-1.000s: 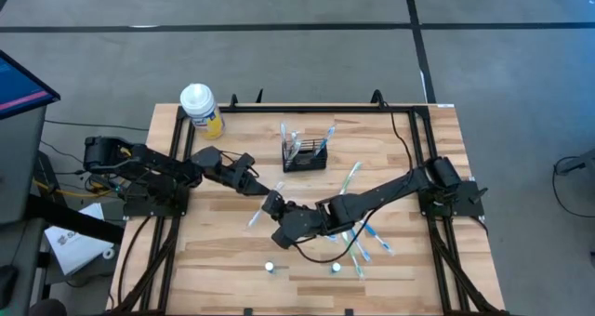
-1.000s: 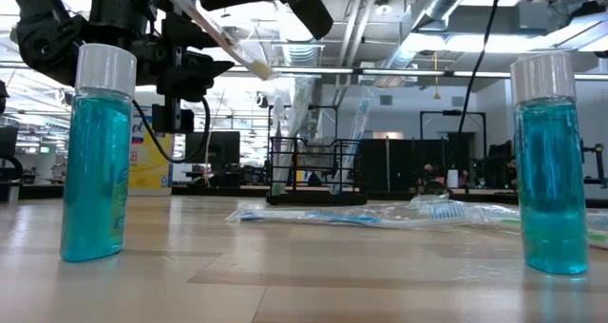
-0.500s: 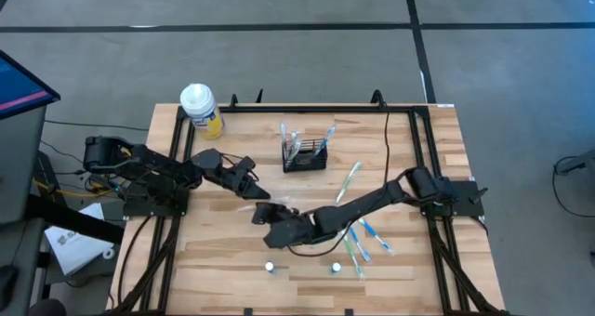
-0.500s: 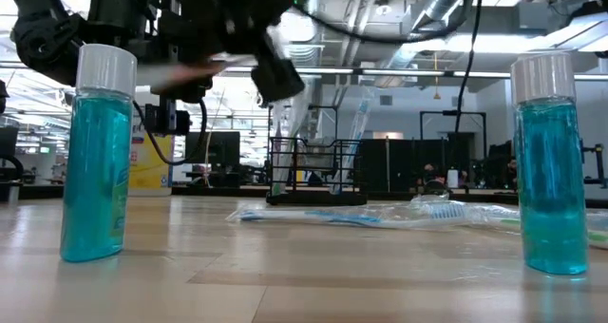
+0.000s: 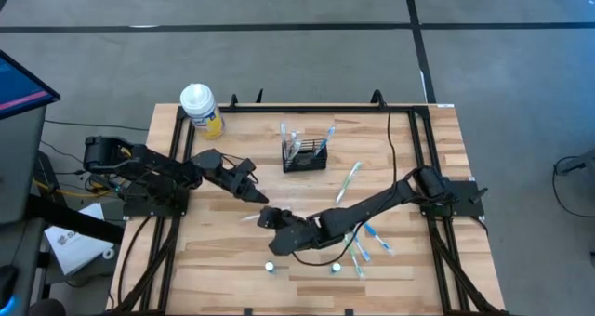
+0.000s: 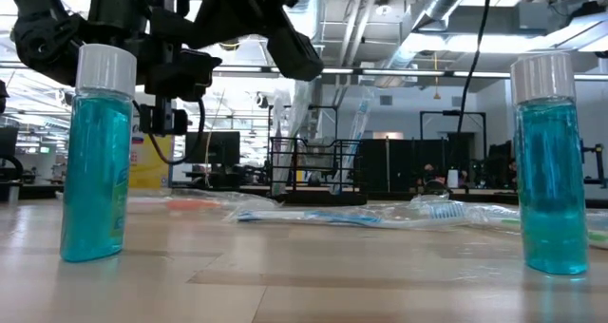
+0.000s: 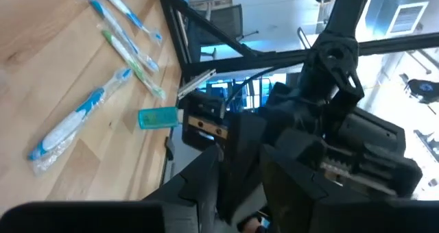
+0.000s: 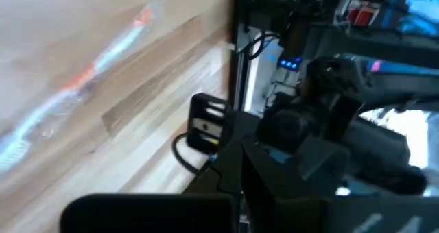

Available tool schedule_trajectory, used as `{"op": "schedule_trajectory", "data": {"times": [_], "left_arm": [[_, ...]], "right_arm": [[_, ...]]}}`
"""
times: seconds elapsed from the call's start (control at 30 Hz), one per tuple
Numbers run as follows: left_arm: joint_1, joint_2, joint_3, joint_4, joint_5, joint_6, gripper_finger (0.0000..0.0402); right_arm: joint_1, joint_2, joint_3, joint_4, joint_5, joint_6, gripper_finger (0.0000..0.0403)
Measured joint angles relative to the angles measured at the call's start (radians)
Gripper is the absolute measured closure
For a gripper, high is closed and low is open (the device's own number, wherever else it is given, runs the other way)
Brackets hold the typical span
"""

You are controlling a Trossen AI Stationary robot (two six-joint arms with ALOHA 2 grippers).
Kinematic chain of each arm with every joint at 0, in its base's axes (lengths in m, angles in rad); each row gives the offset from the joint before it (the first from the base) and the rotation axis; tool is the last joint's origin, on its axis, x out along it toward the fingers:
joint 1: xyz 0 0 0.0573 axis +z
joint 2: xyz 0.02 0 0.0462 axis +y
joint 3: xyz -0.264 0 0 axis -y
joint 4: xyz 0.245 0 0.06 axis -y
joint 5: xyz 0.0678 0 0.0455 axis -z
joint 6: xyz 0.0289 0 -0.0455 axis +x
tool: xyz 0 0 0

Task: Pick & Place toothbrushing station
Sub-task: Put the orange toothbrush into the black mesh organizer

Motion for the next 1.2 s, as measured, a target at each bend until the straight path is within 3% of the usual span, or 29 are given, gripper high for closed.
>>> {"op": "schedule_trajectory", "data": {"times": [0.17, 0.4, 0.83, 1.07, 1.2], "left_arm": [[0.016, 0.000, 0.000, -0.051, 0.084, 0.099, 0.0298], [0.028, 0.000, 0.000, -0.189, 0.094, 0.221, 0.0304], [0.019, 0.000, 0.054, -0.363, 0.035, 0.428, 0.0395], [-0.040, 0.000, 0.178, -0.719, -0.067, 0.594, 0.0401], [-0.078, 0.000, 0.276, -1.017, -0.199, 0.725, 0.0401]], "right_arm": [[0.001, -0.016, 0.000, -0.110, -0.013, 0.129, 0.0403], [0.003, -0.057, 0.000, -0.292, -0.079, 0.394, 0.0403], [-0.054, -0.211, -0.001, -0.702, -0.274, 0.977, 0.0403], [-0.120, -0.304, -0.075, -0.855, -0.324, 1.199, 0.0403], [-0.143, -0.370, -0.168, -0.881, -0.326, 1.279, 0.0403]]}}
